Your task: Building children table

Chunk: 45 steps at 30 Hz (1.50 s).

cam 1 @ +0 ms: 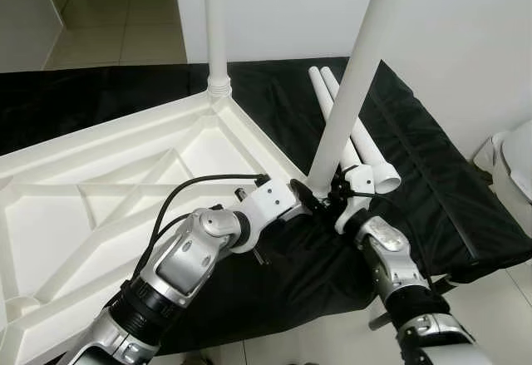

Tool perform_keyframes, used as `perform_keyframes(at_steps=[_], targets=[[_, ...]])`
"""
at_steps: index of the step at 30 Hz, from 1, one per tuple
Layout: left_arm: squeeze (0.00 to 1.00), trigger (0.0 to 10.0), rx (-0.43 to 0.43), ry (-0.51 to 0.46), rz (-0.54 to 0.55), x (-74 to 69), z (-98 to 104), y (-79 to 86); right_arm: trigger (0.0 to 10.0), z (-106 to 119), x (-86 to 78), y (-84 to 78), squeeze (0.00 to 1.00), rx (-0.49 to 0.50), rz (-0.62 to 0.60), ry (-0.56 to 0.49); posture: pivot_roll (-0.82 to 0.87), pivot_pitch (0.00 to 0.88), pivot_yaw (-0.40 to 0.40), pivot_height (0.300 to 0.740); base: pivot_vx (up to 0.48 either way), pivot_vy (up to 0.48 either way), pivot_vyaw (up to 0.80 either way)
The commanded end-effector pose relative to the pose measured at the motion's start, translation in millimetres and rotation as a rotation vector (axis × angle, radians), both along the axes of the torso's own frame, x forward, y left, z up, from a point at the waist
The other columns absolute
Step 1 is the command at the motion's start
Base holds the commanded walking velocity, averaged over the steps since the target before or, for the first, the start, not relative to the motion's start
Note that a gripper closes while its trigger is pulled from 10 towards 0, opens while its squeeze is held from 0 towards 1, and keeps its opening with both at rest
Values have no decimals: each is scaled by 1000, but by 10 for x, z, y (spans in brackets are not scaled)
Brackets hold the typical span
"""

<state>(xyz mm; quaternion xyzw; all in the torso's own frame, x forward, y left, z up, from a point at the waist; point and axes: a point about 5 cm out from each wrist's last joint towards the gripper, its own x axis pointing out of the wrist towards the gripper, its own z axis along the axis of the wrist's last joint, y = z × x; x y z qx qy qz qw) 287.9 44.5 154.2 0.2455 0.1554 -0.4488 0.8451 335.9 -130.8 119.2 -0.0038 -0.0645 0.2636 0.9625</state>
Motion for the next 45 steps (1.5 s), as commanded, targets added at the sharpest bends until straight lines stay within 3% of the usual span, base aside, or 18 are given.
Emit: perform_keyframes(at_steps=[1, 4, 11, 19, 20, 23, 24, 25, 26, 31, 36, 37, 45], targets=[[0, 10000, -38, -100, -39, -3, 206, -67, 0, -113, 3, -21, 0, 22, -138, 80, -11, 94, 3, 740, 0, 0, 0], [0, 10000, -40, -98, -39, -6, 205, -66, 0, -94, 5, 14, 0, 19, -198, 64, -11, 94, 3, 740, 0, 0, 0], [0, 10000, -36, -96, -40, -11, 196, -63, 0, -79, -40, 93, 0, 53, -516, 93, -8, 95, 1, 740, 0, 0, 0], [0, 10000, -38, -96, -40, -9, 199, -65, 0, -80, -87, 181, 0, 61, -529, 113, -7, 94, 1, 740, 0, 0, 0], [0, 10000, -39, -96, -40, -9, 199, -67, 902, -97, -85, 176, 0, 74, -518, 136, -9, 91, -1, 740, 0, 0, 0], [0, 10000, -39, -96, -40, -9, 199, -67, 902, -97, -85, 176, 0, 74, -518, 136, -9, 91, -1, 740, 0, 0, 0], [0, 10000, -39, -96, -40, -10, 198, -70, 10000, -111, -78, 168, 0, 68, -494, 148, -10, 90, -2, 740, 0, 0, 0], [0, 10000, -39, -96, -40, -10, 198, -70, 10000, -111, -78, 168, 0, 68, -494, 148, -10, 90, -2, 740, 0, 0, 0], [0, 10000, -39, -96, -42, -11, 195, -77, 10000, -119, -83, 152, 1000, 54, -472, 145, -14, 85, -6, 740, 0, 0, 0], [0, 10000, -40, -96, -46, -12, 192, -88, 10000, -85, -98, 121, 1000, 37, -466, 110, -15, 84, -7, 740, 0, 0, 0], [0, 10000, -40, -97, -54, -19, 188, -105, 10000, -16, -58, 59, 1000, 32, -378, 83, -18, 73, -9, 740, 0, 0, 0], [0, 10000, -39, -96, -59, -29, 183, -111, 10000, 24, -46, 48, 0, 8, -268, 59, -18, 72, -9, 740, 0, 0, 0], [0, 10000, -30, -88, -82, -79, 164, -109, 10000, 52, -75, -36, 0, -45, -69, 7, -14, 73, -9, 740, 0, 0, 0]])
